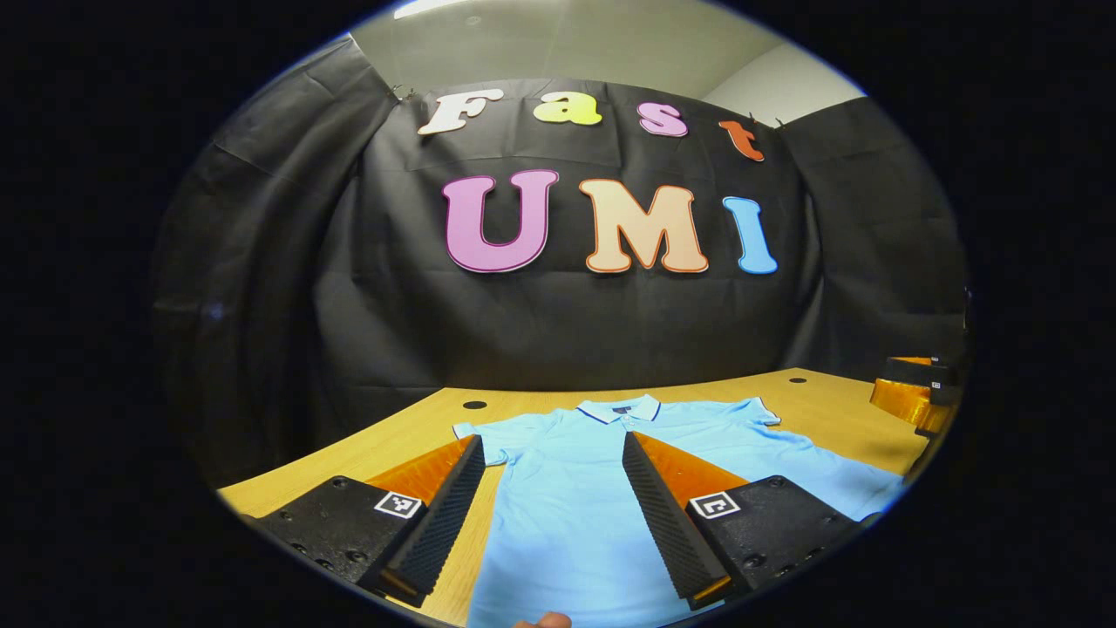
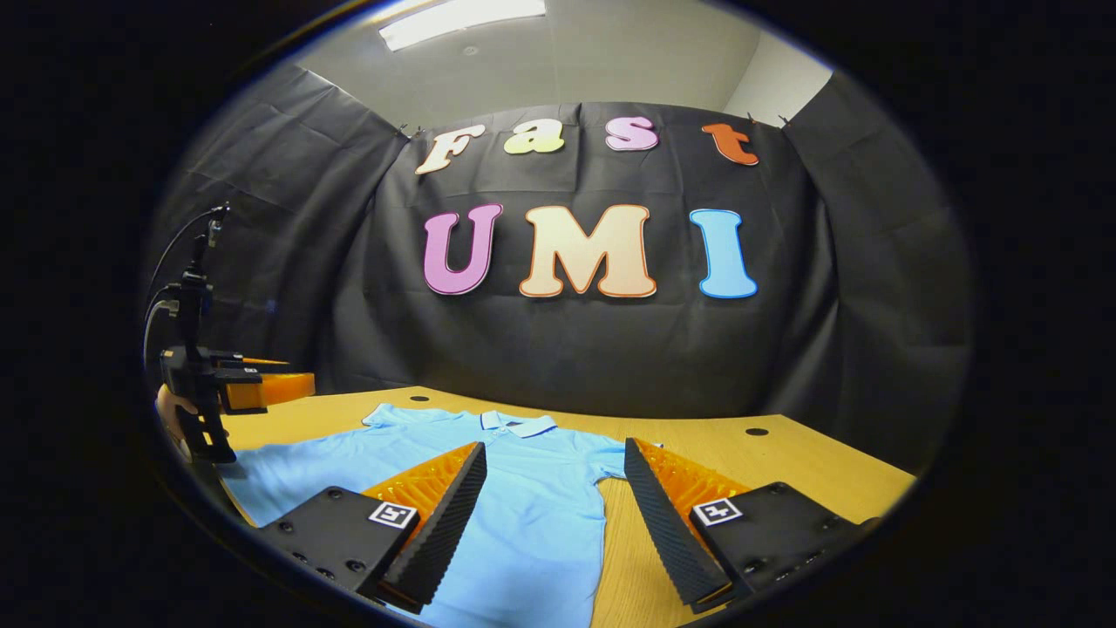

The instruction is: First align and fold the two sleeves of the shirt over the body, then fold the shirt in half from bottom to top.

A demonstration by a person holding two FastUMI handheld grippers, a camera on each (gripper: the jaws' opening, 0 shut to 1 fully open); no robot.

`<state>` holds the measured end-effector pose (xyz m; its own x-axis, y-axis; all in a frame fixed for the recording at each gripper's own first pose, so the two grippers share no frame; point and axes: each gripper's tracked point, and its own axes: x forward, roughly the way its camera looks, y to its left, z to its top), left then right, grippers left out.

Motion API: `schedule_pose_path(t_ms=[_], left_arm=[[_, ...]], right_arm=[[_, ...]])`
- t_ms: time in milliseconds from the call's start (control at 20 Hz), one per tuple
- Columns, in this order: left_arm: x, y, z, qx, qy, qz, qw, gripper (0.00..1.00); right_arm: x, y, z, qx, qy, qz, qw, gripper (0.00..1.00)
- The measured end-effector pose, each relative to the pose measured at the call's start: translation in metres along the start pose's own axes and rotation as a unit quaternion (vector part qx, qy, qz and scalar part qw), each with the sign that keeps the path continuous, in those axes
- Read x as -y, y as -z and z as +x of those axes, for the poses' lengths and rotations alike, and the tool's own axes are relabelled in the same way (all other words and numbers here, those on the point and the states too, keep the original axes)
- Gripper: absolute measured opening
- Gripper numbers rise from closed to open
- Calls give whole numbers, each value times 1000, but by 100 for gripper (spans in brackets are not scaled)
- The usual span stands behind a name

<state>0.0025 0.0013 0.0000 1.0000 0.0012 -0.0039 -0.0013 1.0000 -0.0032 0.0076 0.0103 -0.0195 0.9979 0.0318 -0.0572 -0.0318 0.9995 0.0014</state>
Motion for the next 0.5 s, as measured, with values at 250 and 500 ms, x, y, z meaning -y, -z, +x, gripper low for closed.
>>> schedule_pose_path(t_ms=[250,500], left_arm=[[-2,6,4,-11,2,-2,1000,95],[-5,7,3,-20,9,-15,1000,95]], right_arm=[[8,-5,43,-41,-14,31,999,98],[41,0,129,-118,15,122,985,99]])
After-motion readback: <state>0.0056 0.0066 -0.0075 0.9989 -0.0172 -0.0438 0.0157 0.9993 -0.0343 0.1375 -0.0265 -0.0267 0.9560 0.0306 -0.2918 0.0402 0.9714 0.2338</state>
